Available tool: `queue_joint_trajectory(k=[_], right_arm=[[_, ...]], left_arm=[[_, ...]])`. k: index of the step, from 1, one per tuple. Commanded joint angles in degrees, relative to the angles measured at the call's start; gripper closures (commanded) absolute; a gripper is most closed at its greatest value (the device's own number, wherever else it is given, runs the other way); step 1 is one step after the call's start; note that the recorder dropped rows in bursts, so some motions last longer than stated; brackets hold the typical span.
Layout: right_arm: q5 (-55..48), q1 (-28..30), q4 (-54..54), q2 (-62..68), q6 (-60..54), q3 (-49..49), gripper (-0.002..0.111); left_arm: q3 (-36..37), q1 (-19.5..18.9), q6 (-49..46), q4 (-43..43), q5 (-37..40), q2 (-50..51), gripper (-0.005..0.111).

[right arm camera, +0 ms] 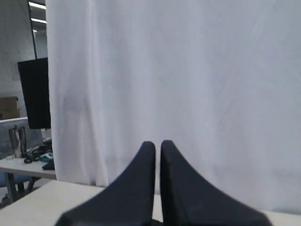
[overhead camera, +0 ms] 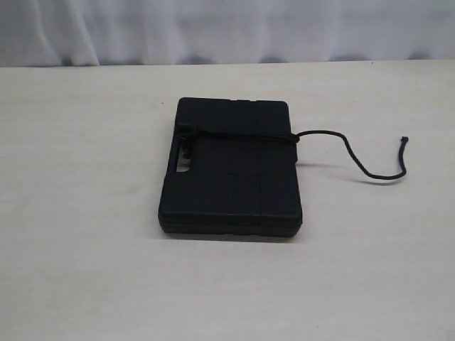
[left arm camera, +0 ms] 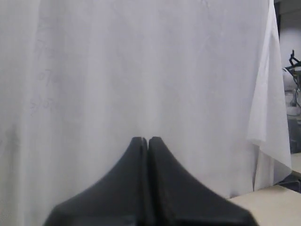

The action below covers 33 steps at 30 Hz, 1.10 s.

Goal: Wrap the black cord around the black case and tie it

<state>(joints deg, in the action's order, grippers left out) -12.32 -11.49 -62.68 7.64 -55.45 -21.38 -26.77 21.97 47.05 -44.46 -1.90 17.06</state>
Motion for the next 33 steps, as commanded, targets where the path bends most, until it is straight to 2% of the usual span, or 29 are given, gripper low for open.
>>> queue_joint_trajectory(k=[1,14,33], right_arm=[[-2.5,0.0,-0.1,-5.6,-0.2,0.2,0.104],[-9.2,0.0,0.8,-7.6,0.6,0.1,0.104],[-10.1,0.0,3.6,-7.6,0.7,0.1,0.104]], left_arm=[[0.3,0.0,1.3,0.9,3.2,-4.9,0.107],[0.3,0.0,1.2,1.1,6.2,-17.1,0.107],[0.2,0.0,1.2,0.6,5.9,-17.1,0.107]])
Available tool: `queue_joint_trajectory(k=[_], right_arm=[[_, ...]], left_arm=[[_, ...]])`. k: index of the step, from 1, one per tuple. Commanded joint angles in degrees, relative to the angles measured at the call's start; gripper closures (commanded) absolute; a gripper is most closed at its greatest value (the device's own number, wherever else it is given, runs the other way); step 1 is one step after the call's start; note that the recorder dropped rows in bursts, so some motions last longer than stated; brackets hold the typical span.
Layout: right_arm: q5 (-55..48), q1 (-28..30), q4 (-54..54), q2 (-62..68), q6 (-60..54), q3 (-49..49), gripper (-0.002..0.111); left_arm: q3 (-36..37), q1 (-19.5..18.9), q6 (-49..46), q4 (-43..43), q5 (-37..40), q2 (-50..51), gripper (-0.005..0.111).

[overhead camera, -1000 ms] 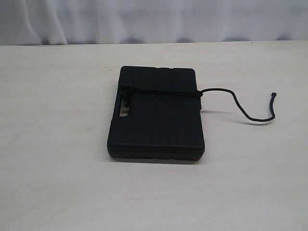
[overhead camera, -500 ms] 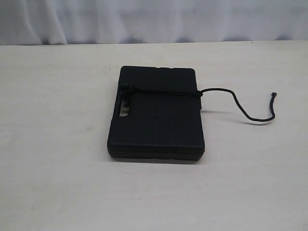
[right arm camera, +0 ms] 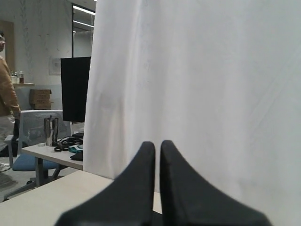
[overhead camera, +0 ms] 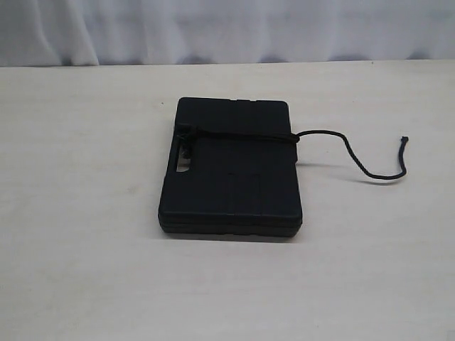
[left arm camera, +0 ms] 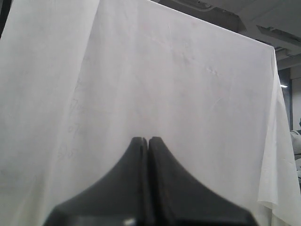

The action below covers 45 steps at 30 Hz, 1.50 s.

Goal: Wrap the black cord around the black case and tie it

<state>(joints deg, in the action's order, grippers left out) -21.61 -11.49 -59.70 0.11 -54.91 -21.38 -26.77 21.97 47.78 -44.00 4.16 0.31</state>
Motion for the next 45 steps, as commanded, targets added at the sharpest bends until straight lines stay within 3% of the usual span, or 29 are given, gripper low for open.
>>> queue_joint_trajectory(k=[1,14,16,19,27,32,40,43,45], right_arm=[[-0.8,0.0,0.6,-0.1,1.0,0.1,0.104],[-0.8,0.0,0.6,-0.1,2.2,0.1,0.104],[-0.8,0.0,0.6,-0.1,2.2,0.1,0.104],[-0.8,0.0,0.6,-0.1,2.2,0.1,0.104],[-0.8,0.0,0.6,-0.1,2.2,0.1,0.104],[-0.8,0.0,0.6,-0.1,2.2,0.1,0.104],[-0.8,0.0,0.6,-0.1,2.2,0.1,0.104],[-0.8,0.0,0.6,-0.1,2.2,0.1,0.104],[-0.8,0.0,0.6,-0.1,2.2,0.1,0.104]], left_arm=[[0.2,0.0,0.4,0.2,-0.2,-0.3,0.107],[0.2,0.0,0.4,0.5,0.1,-0.3,0.107],[0.2,0.0,0.4,6.0,0.1,-0.3,0.107],[0.2,0.0,0.4,21.6,0.1,-0.3,0.107],[0.2,-0.3,0.3,38.3,0.2,-0.3,0.107],[0.2,-6.5,0.3,38.7,0.2,-0.3,0.107],[0.2,-23.3,0.3,39.4,0.1,-0.3,0.107],[0.2,-27.3,0.3,39.4,0.1,-0.3,0.107],[0.2,-27.3,0.3,39.4,0.1,-0.3,0.107]])
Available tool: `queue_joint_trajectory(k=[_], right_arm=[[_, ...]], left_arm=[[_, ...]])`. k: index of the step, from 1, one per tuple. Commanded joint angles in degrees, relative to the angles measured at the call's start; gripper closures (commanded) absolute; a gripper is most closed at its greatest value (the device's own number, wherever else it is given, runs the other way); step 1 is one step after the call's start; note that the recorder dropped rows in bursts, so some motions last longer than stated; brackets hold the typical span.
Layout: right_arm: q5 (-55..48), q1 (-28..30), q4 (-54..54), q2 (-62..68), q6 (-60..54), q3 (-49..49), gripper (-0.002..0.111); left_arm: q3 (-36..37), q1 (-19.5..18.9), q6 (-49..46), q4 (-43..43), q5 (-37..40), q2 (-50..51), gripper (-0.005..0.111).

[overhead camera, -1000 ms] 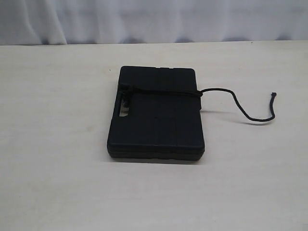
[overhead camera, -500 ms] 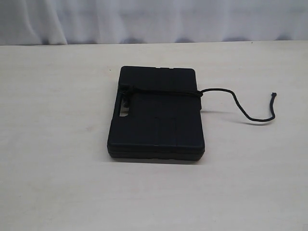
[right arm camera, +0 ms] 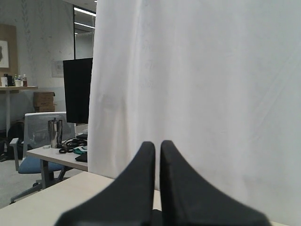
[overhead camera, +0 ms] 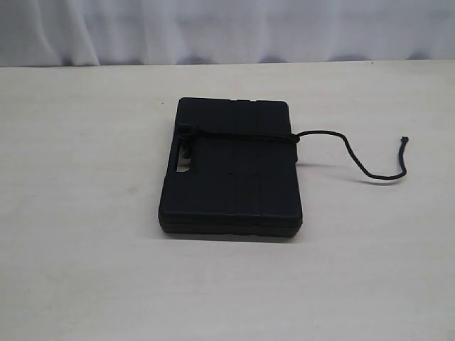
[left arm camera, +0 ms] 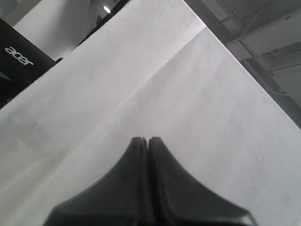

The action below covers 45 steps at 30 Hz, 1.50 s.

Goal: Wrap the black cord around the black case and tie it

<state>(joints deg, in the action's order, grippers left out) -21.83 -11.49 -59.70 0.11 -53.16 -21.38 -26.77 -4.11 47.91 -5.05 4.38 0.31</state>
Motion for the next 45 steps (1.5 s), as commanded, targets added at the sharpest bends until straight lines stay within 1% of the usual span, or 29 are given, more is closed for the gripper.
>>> queue_joint_trajectory(k=[1,3,4,6,8,12,14,18,19,20,21,25,31,37,40,45], right_arm=[[-0.6,0.0,0.6,-0.1,0.4,0.1,0.104],[-0.6,0.0,0.6,-0.1,0.4,0.1,0.104],[-0.6,0.0,0.6,-0.1,0.4,0.1,0.104],[-0.6,0.0,0.6,-0.1,0.4,0.1,0.104],[-0.6,0.0,0.6,-0.1,0.4,0.1,0.104],[-0.6,0.0,0.6,-0.1,0.4,0.1,0.104],[-0.6,0.0,0.6,-0.1,0.4,0.1,0.104],[-0.6,0.0,0.6,-0.1,0.4,0.1,0.104],[-0.6,0.0,0.6,-0.1,0.4,0.1,0.104],[-0.6,0.0,0.6,-0.1,0.4,0.1,0.104],[-0.6,0.0,0.6,-0.1,0.4,0.1,0.104],[-0.5,0.0,0.6,-0.1,0.4,0.1,0.104],[-0.5,0.0,0.6,-0.1,0.4,0.1,0.104],[-0.5,0.0,0.6,-0.1,0.4,0.1,0.104],[-0.5,0.0,0.6,-0.1,0.4,0.1,0.104],[-0.5,0.0,0.6,-0.1,0.4,0.1,0.104]], left_arm=[[0.4,-1.2,0.2,0.5,-0.4,-0.3,0.107],[0.8,-1.2,0.2,0.5,-0.4,-0.3,0.107],[1.8,-1.2,0.2,0.5,-1.7,-0.3,0.107],[5.7,-1.2,0.2,0.1,-4.4,-0.3,0.107],[9.9,-1.2,0.2,0.0,-2.9,-0.3,0.107],[16.7,-1.2,0.2,-0.1,-2.9,-0.3,0.107],[21.4,-1.2,0.2,-0.2,-2.4,-0.3,0.107],[26.2,-1.2,0.2,-0.3,1.5,-0.3,0.107],[26.8,-1.2,0.2,-0.4,1.1,-0.3,0.107],[26.8,-1.2,0.2,-0.4,2.6,-0.3,0.107],[26.8,-1.0,0.2,-0.8,7.1,-0.3,0.107],[26.8,0.8,0.1,-6.4,13.3,-0.3,0.107],[26.8,2.8,0.1,-5.1,12.8,-0.3,0.107],[26.8,2.8,0.1,-3.9,12.8,-0.3,0.107],[26.8,2.8,0.1,-1.1,12.8,-0.3,0.107],[26.8,2.8,0.1,-0.8,12.8,-0.3,0.107]])
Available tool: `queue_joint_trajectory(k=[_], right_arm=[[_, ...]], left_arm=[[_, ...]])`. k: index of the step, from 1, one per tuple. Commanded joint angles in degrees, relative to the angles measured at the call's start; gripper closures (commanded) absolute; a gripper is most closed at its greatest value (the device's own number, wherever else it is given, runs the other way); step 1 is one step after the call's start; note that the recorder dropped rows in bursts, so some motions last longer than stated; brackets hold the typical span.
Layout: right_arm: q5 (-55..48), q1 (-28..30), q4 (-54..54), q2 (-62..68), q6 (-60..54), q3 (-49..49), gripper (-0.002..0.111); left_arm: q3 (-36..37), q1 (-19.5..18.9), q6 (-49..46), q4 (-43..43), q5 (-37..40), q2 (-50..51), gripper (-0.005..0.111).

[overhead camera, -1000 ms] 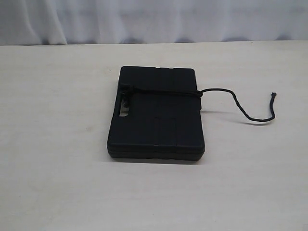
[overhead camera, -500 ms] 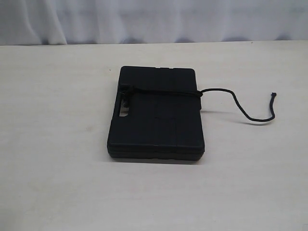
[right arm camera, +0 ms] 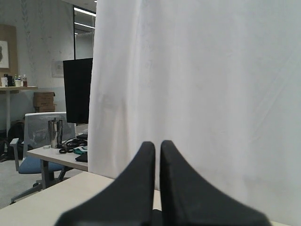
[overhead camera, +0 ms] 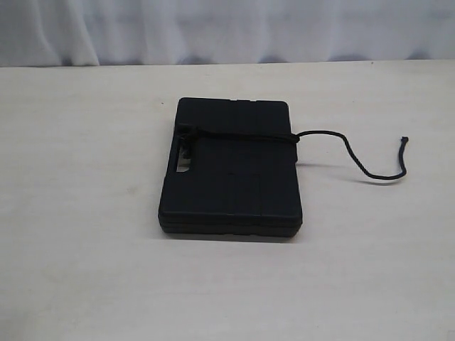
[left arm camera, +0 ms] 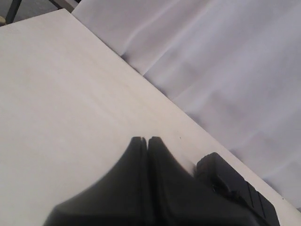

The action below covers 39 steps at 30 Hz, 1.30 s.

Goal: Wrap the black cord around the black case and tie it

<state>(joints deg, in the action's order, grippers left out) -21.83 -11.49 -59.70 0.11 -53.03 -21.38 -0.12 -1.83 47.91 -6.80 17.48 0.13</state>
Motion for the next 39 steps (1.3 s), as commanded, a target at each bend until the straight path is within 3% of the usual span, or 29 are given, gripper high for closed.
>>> queue_joint_trajectory(k=[1,12,14,18,21,39], right_arm=[[-0.5,0.0,0.6,-0.1,0.3,0.1,0.104],[-0.5,0.0,0.6,-0.1,0.3,0.1,0.104],[-0.5,0.0,0.6,-0.1,0.3,0.1,0.104],[-0.5,0.0,0.6,-0.1,0.3,0.1,0.104],[-0.5,0.0,0.6,-0.1,0.3,0.1,0.104],[-0.6,0.0,0.6,-0.1,0.3,0.1,0.104]], left_arm=[[0.1,0.5,0.1,0.9,-0.3,-0.1,0.107],[0.1,0.5,-1.0,0.9,0.6,-0.1,0.107],[0.1,0.5,-8.7,0.9,0.6,-0.1,0.107],[0.1,0.5,-43.8,1.1,0.6,-0.1,0.107],[0.1,0.5,-57.9,1.3,0.7,-0.1,0.107],[0.1,0.5,-58.4,1.5,1.2,-0.1,0.107]])
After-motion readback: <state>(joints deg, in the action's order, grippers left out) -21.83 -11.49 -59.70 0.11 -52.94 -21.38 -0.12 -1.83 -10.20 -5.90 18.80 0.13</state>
